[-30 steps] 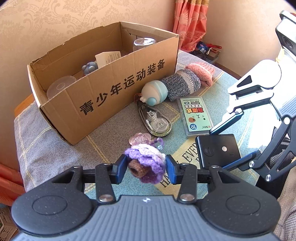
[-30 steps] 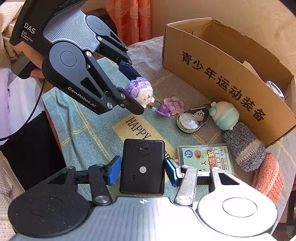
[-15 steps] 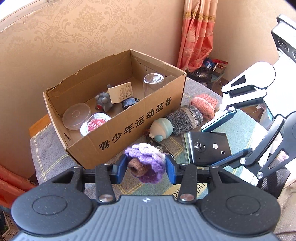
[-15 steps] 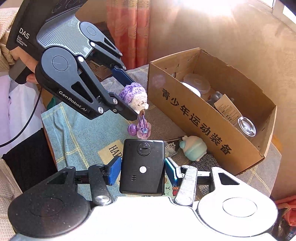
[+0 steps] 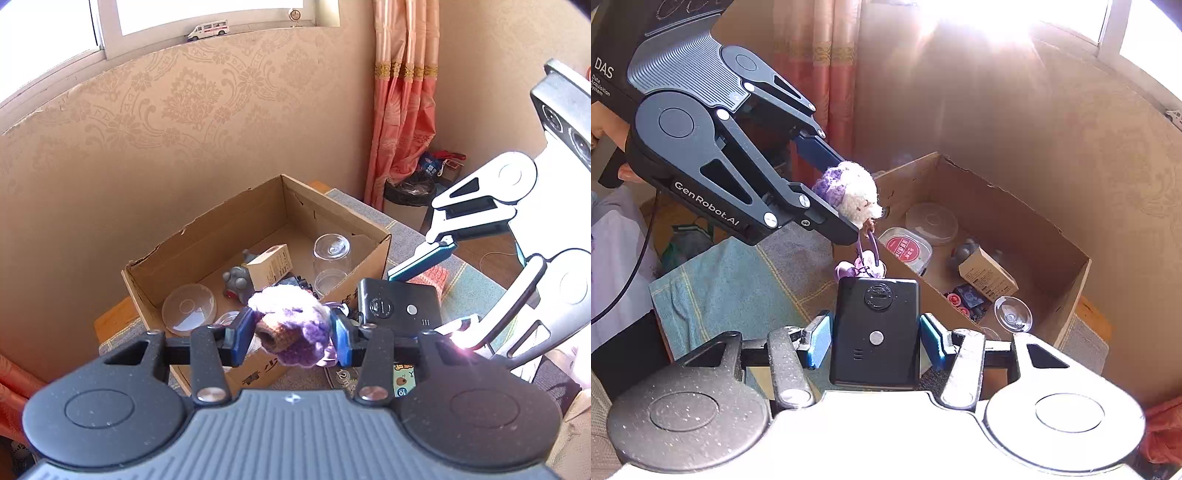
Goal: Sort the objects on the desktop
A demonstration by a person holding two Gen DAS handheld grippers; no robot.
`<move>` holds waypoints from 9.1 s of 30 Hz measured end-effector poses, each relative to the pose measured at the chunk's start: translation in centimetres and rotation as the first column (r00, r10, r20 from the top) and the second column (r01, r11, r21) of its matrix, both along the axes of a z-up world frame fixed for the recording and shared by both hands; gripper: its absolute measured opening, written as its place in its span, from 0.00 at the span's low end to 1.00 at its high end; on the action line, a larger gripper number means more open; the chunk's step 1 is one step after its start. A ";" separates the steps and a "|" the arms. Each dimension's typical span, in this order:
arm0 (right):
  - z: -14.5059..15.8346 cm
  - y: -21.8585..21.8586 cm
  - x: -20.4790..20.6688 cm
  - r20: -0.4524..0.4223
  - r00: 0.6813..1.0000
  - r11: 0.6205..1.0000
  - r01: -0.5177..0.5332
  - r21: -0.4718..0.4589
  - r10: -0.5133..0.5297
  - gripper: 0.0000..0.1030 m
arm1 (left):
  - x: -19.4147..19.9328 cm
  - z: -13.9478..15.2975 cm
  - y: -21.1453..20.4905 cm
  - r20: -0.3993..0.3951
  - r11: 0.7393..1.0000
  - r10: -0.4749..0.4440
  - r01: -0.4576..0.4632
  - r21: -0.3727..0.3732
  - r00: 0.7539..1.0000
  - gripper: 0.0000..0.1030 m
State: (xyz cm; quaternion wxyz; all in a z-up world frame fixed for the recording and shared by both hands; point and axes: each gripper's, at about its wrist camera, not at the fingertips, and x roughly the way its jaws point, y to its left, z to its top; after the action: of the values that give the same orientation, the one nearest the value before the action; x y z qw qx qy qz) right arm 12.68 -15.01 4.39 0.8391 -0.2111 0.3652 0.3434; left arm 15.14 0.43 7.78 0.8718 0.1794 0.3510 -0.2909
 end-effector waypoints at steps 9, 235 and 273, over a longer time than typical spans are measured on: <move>1.7 0.3 3.0 0.034 0.999 1.000 0.022 -0.006 -0.021 0.55 | 3.6 1.4 -0.7 0.046 0.999 -0.002 -0.001 0.051 0.999 0.42; -14.3 -2.2 -1.3 -0.376 0.879 0.944 0.328 0.028 -0.294 1.00 | 1.4 -18.9 0.0 -0.203 0.875 0.471 -0.484 -0.020 0.859 0.92; -11.2 -0.8 -2.0 -0.199 0.923 0.944 0.321 -0.073 -0.329 0.59 | 1.1 -15.5 1.5 -0.170 0.909 0.404 -0.416 -0.039 0.899 0.87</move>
State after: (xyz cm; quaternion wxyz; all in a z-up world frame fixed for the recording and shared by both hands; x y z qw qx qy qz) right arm 10.71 -15.84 -6.76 0.8372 -0.1270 0.4877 0.2125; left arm 16.29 1.89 -7.73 0.8889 0.0454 0.4378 -0.1269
